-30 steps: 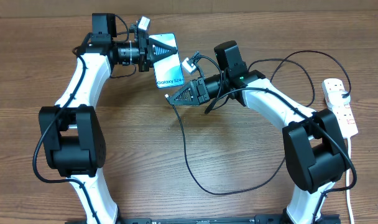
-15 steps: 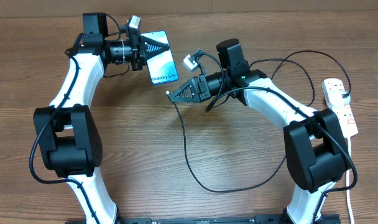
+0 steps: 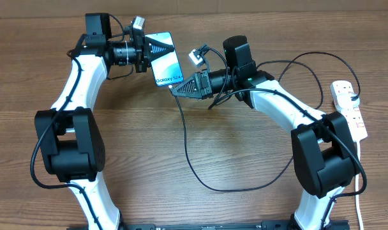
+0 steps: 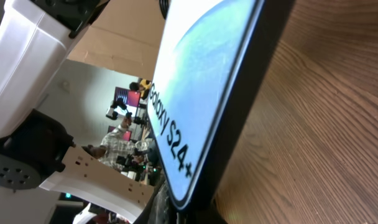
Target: Plug charger to phone and switch on socket
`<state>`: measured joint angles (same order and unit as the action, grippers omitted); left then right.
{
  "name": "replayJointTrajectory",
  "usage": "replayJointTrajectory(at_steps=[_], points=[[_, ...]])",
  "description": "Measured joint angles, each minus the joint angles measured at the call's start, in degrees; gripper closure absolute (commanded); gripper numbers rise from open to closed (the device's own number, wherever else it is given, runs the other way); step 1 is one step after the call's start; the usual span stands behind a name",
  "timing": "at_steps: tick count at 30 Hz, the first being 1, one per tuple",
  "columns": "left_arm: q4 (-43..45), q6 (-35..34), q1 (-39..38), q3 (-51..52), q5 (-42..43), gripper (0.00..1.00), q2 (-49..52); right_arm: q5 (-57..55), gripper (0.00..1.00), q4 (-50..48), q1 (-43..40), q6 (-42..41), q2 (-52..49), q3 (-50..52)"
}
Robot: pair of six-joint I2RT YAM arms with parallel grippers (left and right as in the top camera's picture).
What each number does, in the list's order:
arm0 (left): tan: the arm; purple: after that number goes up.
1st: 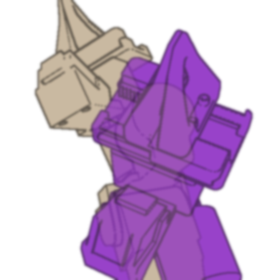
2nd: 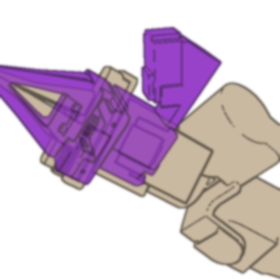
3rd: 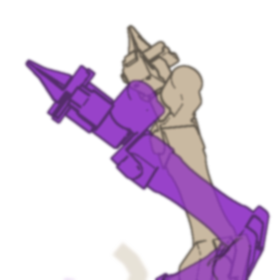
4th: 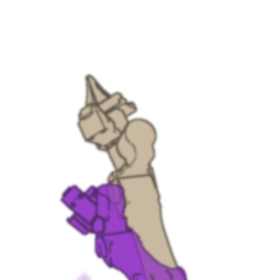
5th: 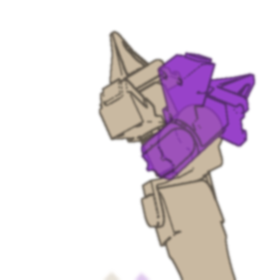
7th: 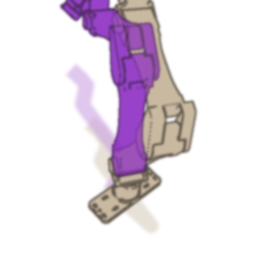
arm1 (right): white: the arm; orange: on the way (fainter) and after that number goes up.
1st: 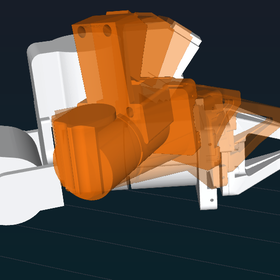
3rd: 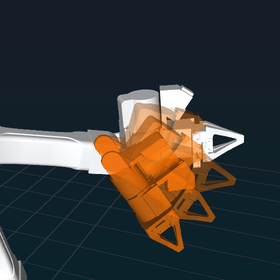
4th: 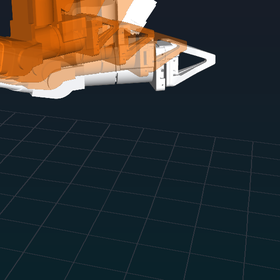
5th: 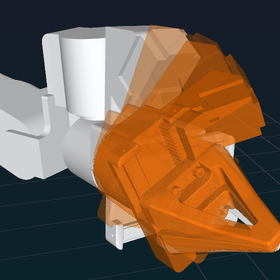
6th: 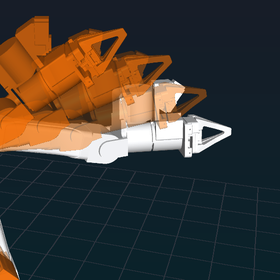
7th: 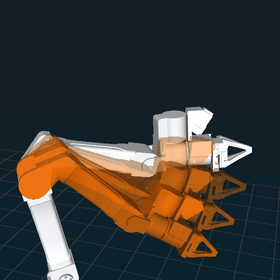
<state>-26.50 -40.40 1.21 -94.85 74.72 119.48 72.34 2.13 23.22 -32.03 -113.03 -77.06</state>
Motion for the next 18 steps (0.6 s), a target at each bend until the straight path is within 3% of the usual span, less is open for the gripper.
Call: replayJointTrajectory(at_steps=[18], points=[[4.0,-4.7,0.0,0.0,-2.4,0.96,0.0,0.4,0.96,-0.6,0.0,-1.0,0.0,0.0]])
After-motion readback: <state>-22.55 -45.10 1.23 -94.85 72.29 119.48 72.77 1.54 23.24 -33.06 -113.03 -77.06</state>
